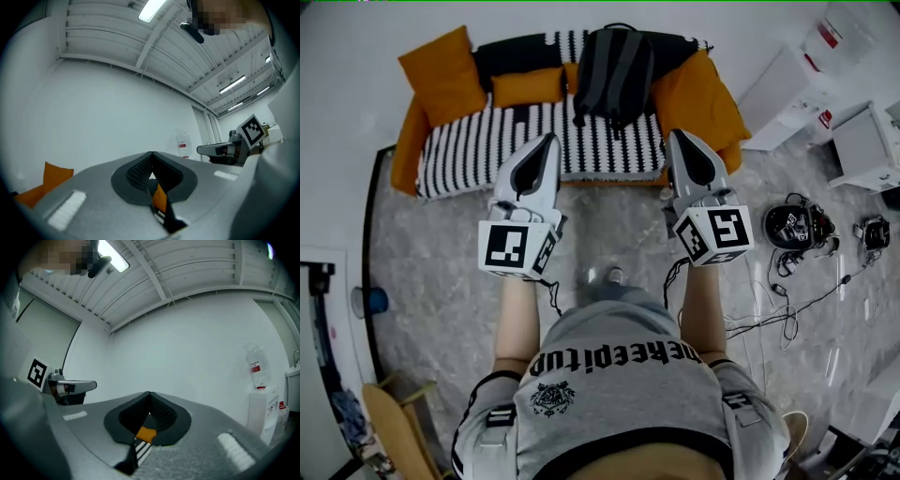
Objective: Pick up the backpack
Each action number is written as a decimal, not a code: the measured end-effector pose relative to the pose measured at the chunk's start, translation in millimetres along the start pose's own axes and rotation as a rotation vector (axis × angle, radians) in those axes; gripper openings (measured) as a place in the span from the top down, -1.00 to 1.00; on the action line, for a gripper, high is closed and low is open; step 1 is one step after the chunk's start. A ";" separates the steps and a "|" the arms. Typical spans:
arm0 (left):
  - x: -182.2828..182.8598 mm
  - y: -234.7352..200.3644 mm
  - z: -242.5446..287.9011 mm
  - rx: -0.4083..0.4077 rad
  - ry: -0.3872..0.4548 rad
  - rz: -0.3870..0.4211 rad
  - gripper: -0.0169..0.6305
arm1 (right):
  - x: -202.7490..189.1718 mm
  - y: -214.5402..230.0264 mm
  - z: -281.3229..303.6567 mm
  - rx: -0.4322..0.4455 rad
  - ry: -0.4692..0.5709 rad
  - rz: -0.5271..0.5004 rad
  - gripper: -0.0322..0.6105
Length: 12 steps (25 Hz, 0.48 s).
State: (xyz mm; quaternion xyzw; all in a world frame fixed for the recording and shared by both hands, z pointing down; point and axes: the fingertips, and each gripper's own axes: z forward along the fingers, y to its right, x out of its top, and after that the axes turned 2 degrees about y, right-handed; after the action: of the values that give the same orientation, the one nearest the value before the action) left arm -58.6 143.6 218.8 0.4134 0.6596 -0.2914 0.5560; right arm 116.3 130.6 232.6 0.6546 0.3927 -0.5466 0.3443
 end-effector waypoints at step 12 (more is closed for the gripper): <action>-14.9 -1.3 54.8 0.040 -0.027 0.032 0.89 | -13.7 47.8 34.6 0.040 -0.004 0.033 0.89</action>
State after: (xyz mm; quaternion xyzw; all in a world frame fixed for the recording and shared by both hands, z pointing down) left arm -32.1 93.4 221.7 0.4311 0.6393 -0.3012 0.5610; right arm 142.2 76.6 241.4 0.6669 0.3700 -0.5497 0.3409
